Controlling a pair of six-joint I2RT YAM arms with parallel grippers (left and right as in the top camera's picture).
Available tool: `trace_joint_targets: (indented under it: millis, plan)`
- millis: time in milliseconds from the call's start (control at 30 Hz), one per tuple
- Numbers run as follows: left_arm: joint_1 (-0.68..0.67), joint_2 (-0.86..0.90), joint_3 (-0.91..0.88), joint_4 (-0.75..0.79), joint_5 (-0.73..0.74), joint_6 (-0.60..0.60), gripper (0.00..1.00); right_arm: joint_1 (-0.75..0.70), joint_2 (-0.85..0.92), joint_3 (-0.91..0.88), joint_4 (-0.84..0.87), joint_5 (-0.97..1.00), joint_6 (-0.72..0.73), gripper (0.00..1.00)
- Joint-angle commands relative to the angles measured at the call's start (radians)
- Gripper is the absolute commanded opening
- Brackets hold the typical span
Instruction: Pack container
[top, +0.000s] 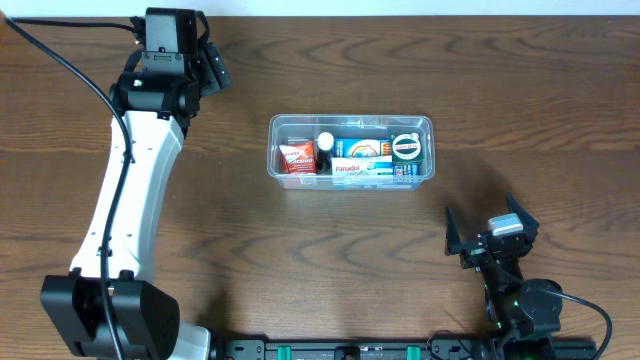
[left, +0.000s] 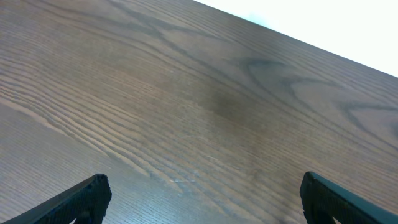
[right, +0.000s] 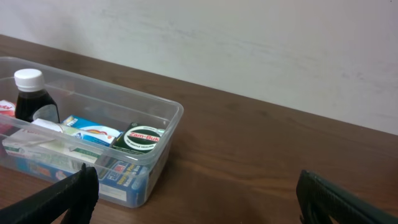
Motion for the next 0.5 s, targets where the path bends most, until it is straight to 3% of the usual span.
trace_joint_targets:
  millis: [0,267,467]
  plan:
    - [0.002,-0.002,-0.001,0.0,-0.013,-0.001,0.98,0.006,-0.006,-0.004,-0.003,0.014,-0.008,0.99]
    - [0.007,-0.175,-0.063,0.0,-0.012,0.014,0.98,0.006,-0.006,-0.004,-0.003,0.013,-0.008,0.99]
    - [0.007,-0.44,-0.335,0.04,-0.005,0.013,0.98,0.006,-0.006,-0.004,-0.003,0.013,-0.008,0.99]
